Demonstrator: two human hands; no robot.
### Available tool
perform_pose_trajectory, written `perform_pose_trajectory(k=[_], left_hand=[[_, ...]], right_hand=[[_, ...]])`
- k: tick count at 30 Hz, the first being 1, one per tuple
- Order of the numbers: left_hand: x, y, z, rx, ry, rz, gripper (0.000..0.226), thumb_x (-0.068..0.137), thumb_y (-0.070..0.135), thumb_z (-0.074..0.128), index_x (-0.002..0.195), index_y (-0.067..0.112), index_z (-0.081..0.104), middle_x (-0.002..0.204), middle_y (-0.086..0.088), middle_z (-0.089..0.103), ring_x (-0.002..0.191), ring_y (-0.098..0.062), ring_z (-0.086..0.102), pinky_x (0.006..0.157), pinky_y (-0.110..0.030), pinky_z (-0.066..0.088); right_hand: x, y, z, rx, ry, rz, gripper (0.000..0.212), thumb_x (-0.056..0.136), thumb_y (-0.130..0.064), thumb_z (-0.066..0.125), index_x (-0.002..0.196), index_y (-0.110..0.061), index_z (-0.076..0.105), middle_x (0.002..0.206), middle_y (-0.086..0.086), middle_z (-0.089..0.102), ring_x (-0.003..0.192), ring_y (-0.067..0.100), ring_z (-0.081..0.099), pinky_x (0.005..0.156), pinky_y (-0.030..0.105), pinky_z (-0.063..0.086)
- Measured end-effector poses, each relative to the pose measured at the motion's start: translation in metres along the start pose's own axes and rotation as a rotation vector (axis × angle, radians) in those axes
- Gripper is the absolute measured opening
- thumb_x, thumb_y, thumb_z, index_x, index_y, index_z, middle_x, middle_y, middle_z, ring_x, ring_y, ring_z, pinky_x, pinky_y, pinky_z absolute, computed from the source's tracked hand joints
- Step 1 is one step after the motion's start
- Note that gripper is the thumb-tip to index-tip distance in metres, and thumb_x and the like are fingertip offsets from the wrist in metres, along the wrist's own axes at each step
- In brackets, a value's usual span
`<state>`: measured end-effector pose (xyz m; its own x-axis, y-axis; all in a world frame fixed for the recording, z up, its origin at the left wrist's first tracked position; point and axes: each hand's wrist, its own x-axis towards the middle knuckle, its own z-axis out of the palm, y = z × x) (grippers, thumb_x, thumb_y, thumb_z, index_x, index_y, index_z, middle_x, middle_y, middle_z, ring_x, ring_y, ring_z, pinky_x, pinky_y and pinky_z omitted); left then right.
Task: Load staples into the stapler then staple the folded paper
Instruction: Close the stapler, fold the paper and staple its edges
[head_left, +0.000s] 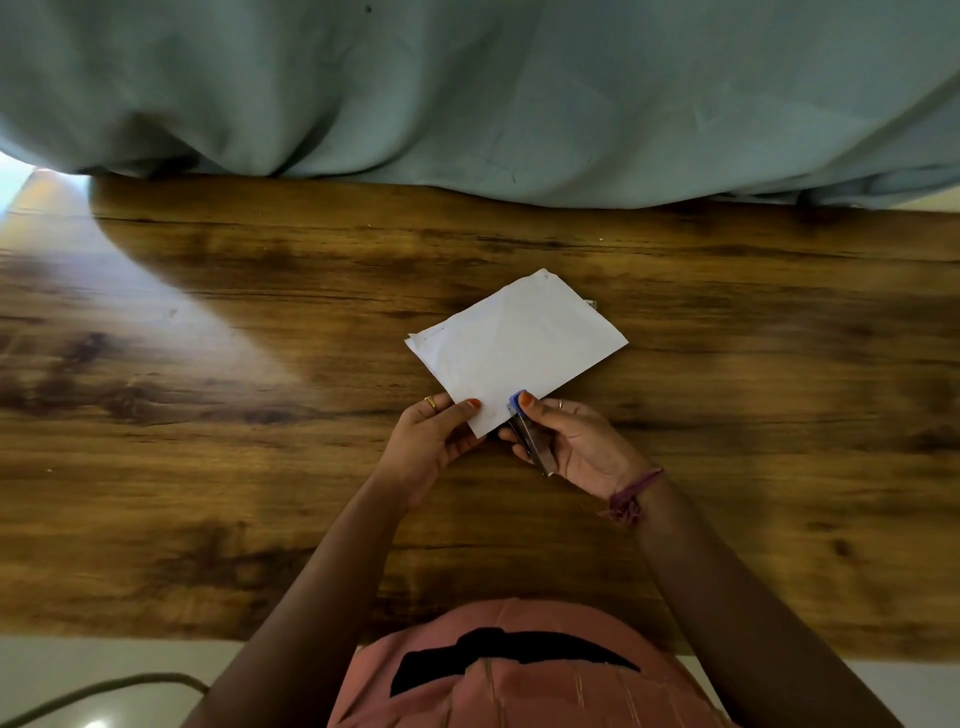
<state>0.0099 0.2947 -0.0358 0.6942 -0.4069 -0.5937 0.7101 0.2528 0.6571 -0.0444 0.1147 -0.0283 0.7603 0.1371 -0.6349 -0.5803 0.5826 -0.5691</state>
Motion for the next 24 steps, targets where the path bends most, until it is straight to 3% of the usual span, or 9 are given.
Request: perform_pose_trajectory(k=[11,15,20,24], left_hand=[[0.002,-0.001,-0.002,-0.009,0.008,-0.001,0.01,0.087,0.005,0.064,0.088,0.009,0.072,0.097,-0.008,0.075,0.088,-0.018,0.072,0.065,-0.026,0.057],[0.002,-0.002,0.0,-0.047,-0.019,0.0,0.01,0.087,0.007,0.064,0.094,0.009,0.07,0.095,-0.005,0.076,0.09,-0.017,0.072,0.068,-0.026,0.057],[0.0,-0.007,0.012,0.064,-0.079,0.03,0.047,0.071,0.03,0.076,0.112,0.01,0.064,0.105,-0.004,0.074,0.101,-0.017,0.069,0.076,-0.025,0.056],[0.001,-0.013,0.024,0.185,-0.036,0.064,0.062,0.059,0.035,0.083,0.112,0.008,0.063,0.106,-0.006,0.073,0.098,-0.019,0.07,0.077,-0.028,0.056]], right_hand=[[0.006,0.003,-0.002,-0.012,0.024,0.0,0.042,0.071,-0.025,0.074,0.104,0.0,0.064,0.095,0.012,0.073,0.083,0.019,0.071,0.065,0.029,0.059],[0.007,0.004,-0.001,-0.021,0.048,-0.006,0.041,0.069,-0.025,0.076,0.102,-0.002,0.066,0.094,0.011,0.074,0.083,0.019,0.071,0.063,0.029,0.059],[0.006,0.003,-0.003,-0.053,0.058,-0.024,0.035,0.07,-0.026,0.074,0.099,-0.006,0.069,0.093,0.009,0.074,0.083,0.018,0.071,0.064,0.029,0.058],[0.007,0.005,-0.003,-0.062,0.073,-0.031,0.031,0.066,-0.022,0.074,0.093,-0.007,0.07,0.09,0.007,0.073,0.079,0.017,0.07,0.066,0.029,0.059]])
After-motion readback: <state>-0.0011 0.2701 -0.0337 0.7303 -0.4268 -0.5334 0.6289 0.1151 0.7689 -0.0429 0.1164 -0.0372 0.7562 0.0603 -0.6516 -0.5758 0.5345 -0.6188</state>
